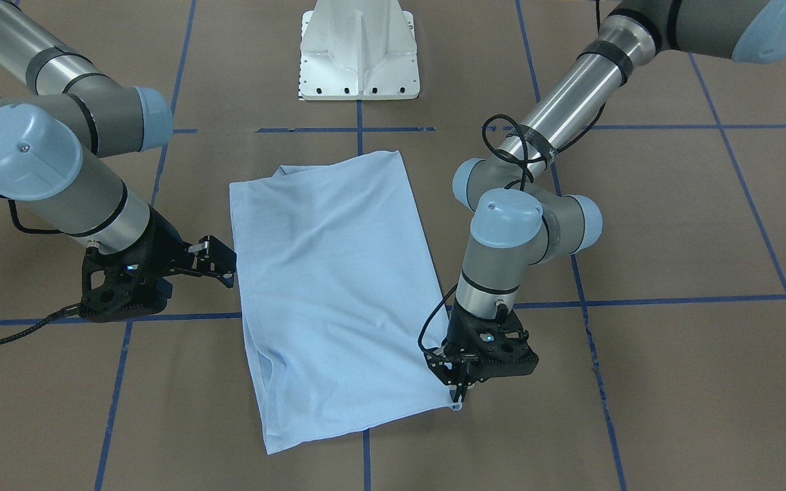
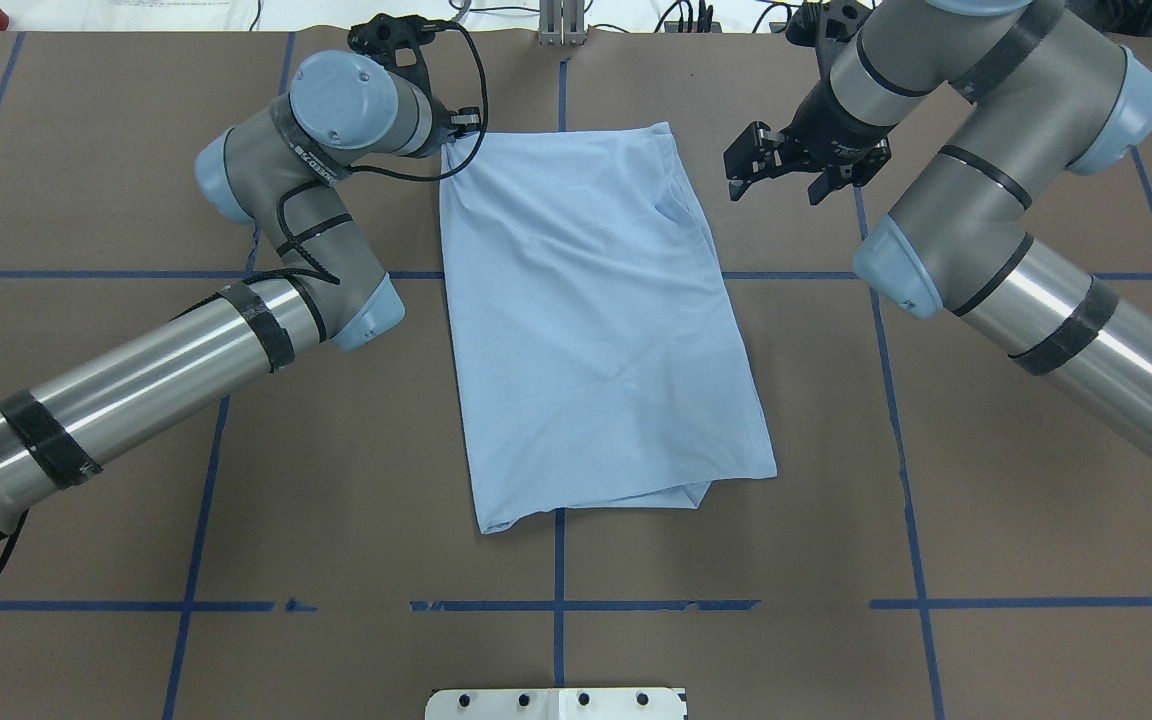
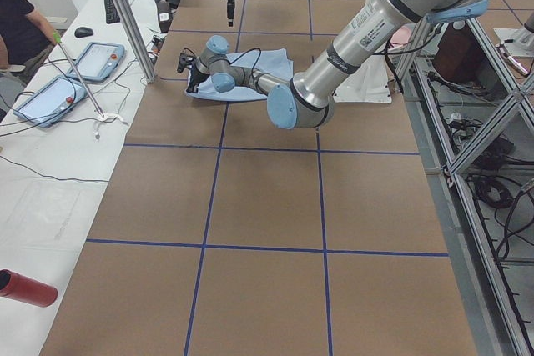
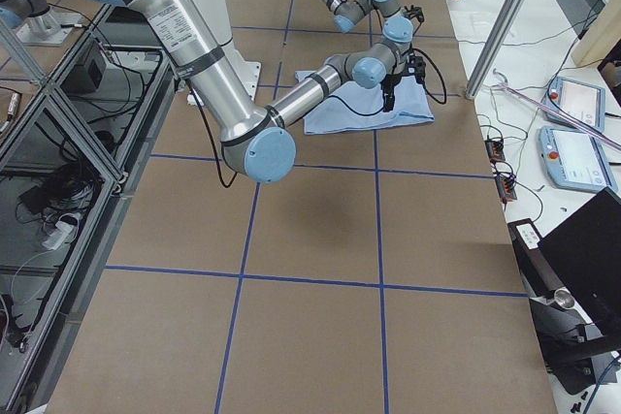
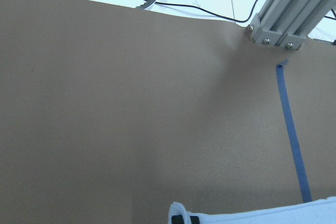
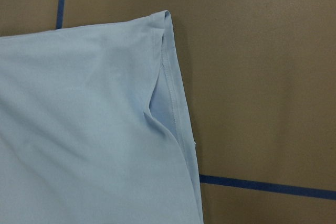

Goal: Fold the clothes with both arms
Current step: 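Release the shirt and raise both grippers away from it, then move the left gripper to the shirt's near corner and grasp it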

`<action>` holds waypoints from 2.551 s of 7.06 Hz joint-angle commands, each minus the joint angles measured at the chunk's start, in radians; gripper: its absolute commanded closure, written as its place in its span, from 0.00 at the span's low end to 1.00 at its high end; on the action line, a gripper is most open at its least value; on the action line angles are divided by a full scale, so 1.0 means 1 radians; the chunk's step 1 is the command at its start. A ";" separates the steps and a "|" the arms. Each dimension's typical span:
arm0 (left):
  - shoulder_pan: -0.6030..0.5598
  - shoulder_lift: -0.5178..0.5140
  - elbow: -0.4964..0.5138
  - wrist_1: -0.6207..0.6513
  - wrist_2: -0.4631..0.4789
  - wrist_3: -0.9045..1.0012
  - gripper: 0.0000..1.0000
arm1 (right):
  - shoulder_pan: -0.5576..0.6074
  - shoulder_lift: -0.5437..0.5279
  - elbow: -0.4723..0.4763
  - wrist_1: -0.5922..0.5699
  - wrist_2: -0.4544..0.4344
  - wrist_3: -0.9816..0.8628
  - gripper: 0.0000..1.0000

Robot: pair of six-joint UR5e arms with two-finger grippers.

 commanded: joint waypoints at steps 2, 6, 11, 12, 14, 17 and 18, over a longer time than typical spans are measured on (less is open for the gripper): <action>-0.003 -0.094 0.147 -0.116 0.102 0.003 1.00 | 0.007 -0.007 0.001 0.000 0.000 0.002 0.00; -0.025 -0.098 0.161 -0.117 0.156 0.008 0.00 | 0.009 -0.010 0.005 0.000 0.000 0.007 0.00; -0.018 0.332 -0.616 0.314 -0.337 -0.247 0.00 | -0.045 -0.214 0.285 0.003 0.001 0.160 0.00; 0.081 0.446 -0.782 0.311 -0.324 -0.467 0.00 | -0.057 -0.251 0.325 0.003 0.001 0.168 0.00; 0.336 0.500 -0.870 0.321 -0.138 -0.827 0.00 | -0.066 -0.265 0.350 0.003 0.000 0.192 0.00; 0.435 0.459 -0.832 0.455 -0.047 -0.903 0.03 | -0.069 -0.271 0.350 0.003 -0.003 0.192 0.00; 0.435 0.457 -0.816 0.456 -0.039 -0.894 0.05 | -0.069 -0.270 0.345 0.003 -0.003 0.191 0.00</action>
